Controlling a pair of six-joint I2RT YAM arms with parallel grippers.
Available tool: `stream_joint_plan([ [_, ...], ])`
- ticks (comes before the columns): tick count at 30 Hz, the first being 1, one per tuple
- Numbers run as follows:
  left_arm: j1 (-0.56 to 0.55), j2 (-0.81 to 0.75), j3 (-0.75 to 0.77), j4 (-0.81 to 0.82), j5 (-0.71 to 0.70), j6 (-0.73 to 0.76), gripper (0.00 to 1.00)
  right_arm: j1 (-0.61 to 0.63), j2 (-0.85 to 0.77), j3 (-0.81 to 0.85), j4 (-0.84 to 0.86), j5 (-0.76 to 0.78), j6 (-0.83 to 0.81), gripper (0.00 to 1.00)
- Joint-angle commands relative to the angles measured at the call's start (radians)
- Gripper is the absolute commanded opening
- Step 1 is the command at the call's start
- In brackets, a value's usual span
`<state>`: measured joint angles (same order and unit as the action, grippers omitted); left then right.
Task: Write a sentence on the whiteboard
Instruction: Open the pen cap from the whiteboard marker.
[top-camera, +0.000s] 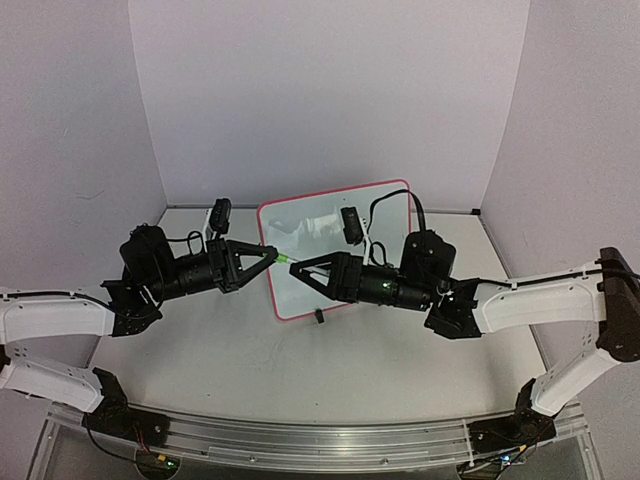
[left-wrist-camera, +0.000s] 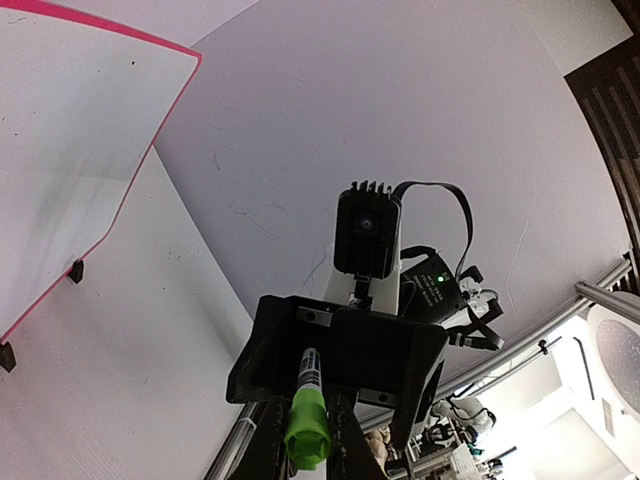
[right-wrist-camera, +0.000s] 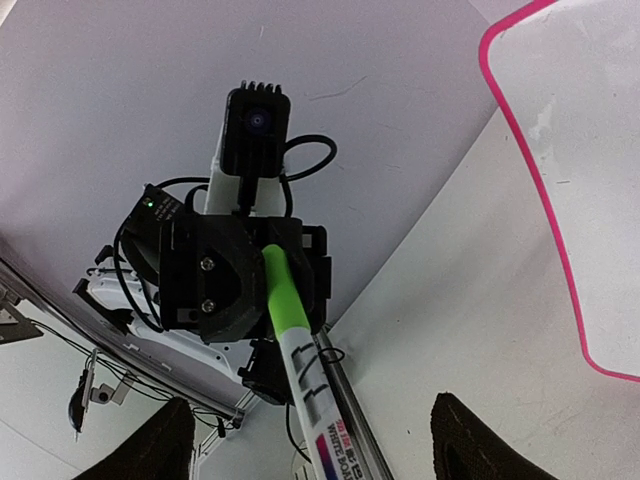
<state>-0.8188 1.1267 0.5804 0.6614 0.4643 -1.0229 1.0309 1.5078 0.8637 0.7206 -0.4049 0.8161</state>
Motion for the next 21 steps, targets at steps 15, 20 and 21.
stream_joint_plan([
  [15, 0.004, -0.09, 0.012, -0.09, 0.008, 0.047, 0.0, 0.01, -0.024, 0.019, 0.116, -0.039, 0.011, 0.65],
  [20, 0.004, -0.084, 0.015, -0.106, 0.009, 0.054, 0.0, 0.01, -0.021, 0.029, 0.115, -0.047, 0.009, 0.6],
  [21, 0.004, -0.078, 0.016, -0.105, 0.012, 0.052, 0.0, 0.01, -0.019, 0.031, 0.115, -0.051, 0.009, 0.59],
])
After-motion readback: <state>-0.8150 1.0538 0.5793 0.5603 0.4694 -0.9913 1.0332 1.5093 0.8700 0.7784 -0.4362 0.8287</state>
